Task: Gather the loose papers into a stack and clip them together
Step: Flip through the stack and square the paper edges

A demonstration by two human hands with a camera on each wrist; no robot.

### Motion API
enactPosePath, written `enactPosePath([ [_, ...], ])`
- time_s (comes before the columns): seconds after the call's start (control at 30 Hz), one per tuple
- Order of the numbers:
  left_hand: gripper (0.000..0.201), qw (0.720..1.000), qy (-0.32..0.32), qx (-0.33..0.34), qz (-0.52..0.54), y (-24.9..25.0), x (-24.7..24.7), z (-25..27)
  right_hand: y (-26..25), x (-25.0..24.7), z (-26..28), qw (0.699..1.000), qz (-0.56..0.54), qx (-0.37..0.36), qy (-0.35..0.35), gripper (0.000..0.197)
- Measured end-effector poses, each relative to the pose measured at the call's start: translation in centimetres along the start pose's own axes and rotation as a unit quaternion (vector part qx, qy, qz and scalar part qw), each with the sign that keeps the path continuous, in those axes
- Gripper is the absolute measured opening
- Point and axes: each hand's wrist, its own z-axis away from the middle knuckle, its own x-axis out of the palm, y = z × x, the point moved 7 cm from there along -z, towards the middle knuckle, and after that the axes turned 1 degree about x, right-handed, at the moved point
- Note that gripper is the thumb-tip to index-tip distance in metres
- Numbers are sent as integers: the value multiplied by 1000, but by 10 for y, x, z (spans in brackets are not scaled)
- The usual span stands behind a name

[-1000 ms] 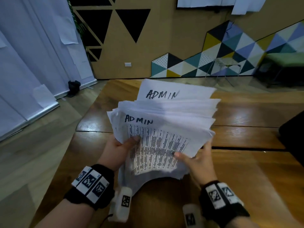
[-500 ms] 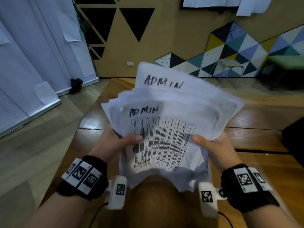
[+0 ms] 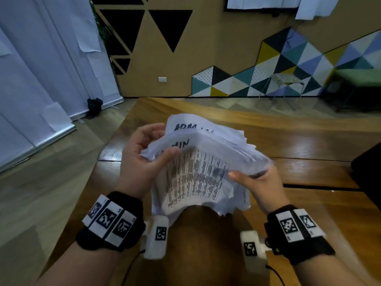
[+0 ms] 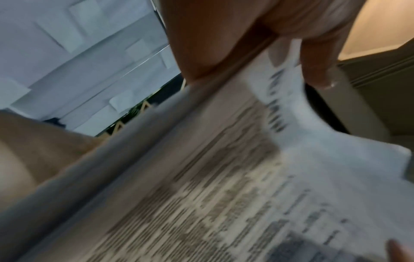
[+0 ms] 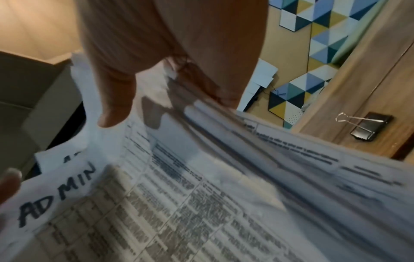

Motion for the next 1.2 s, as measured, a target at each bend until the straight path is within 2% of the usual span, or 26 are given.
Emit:
enactPosePath([
  [0.13, 60, 995, -2, 45, -91, 21, 9, -13, 8, 1, -1, 1000, -2, 14, 17, 61],
  [0.2, 55, 991, -3, 43, -130, 25, 11, -21, 7, 4, -1, 1000, 15, 13, 10, 44],
  [0.3, 33, 983, -3, 57, -175, 29, 11, -34, 6, 8, 0, 1000, 25, 19, -2, 33],
  [0.37, 9, 978, 11, 71, -194, 31, 13, -39, 4, 10, 0, 1000, 22, 20, -4, 33],
  [0.4, 3, 979, 22, 69, -189, 31, 13, -40, 3, 11, -1, 1000, 26, 17, -2, 36],
  [0.5, 11, 987, 57, 35, -147, 20, 2, -41, 11, 9, -5, 1000, 14, 24, 7, 42],
  [0.67, 26, 993, 111, 3, -46, -5, -24, -26, 27, 7, -8, 998, 12, 52, 19, 39],
  [0.77, 18, 991, 134, -7, -17, -16, -32, -18, 32, 12, -7, 997, 27, 67, 3, 26],
  [0.83, 11, 991, 128, 14, -20, -14, -32, -15, 34, 15, -6, 997, 14, 69, 9, 29],
  [0.9, 42, 996, 73, 39, -38, -12, -24, -12, 36, 15, -9, 997, 18, 63, 33, 30],
  [0.97, 69, 997, 43, 12, -67, -20, -18, -8, 37, 12, -11, 996, 28, 62, 60, 24],
  [1.0, 74, 995, 50, -14, -82, -24, -18, -7, 38, 9, -12, 995, 27, 64, 73, 23],
  [1.03, 72, 993, 63, -39, -90, -29, -19, -7, 37, 8, -12, 995, 22, 64, 80, 23],
  [1.1, 57, 992, 68, -80, -66, -41, -21, -7, 33, 5, -10, 995, 0, 58, 85, 25],
  [1.17, 44, 992, 37, -123, 5, -57, -22, -3, 31, 1, -7, 995, -37, 53, 73, 37],
  [1.2, 45, 987, 15, -154, 32, -70, -21, 1, 33, -1, -5, 995, -50, 60, 60, 46],
])
